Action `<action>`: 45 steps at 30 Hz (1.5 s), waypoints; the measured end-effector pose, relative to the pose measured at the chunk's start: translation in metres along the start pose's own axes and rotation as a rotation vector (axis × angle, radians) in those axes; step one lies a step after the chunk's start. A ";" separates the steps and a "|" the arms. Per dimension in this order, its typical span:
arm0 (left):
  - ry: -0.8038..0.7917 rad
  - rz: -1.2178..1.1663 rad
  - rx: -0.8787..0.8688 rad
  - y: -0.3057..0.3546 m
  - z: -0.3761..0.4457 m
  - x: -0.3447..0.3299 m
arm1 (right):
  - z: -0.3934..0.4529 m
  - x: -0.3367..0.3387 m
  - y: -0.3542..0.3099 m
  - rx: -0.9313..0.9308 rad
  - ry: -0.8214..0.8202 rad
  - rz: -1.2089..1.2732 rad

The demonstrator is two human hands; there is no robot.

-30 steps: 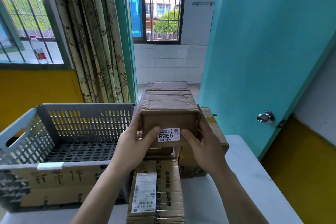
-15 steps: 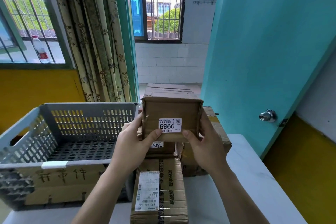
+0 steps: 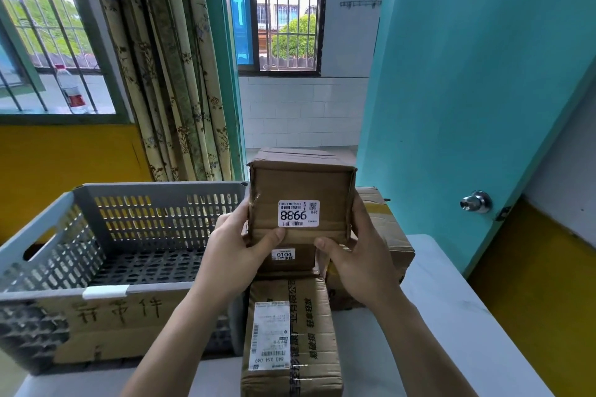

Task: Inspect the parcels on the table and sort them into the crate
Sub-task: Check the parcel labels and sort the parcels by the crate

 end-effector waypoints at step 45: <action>-0.188 -0.350 0.191 0.002 0.001 -0.039 | -0.015 0.030 0.013 -0.144 0.073 0.321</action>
Point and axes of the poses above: each hand's wrist, its own z-axis towards the middle knuckle, its own x-axis out of the back of the hand, y = z × x, the point moved 4 cm from there along z, towards the middle knuckle, and after that the axes turned 4 degrees about -y, right-handed, at the moved point
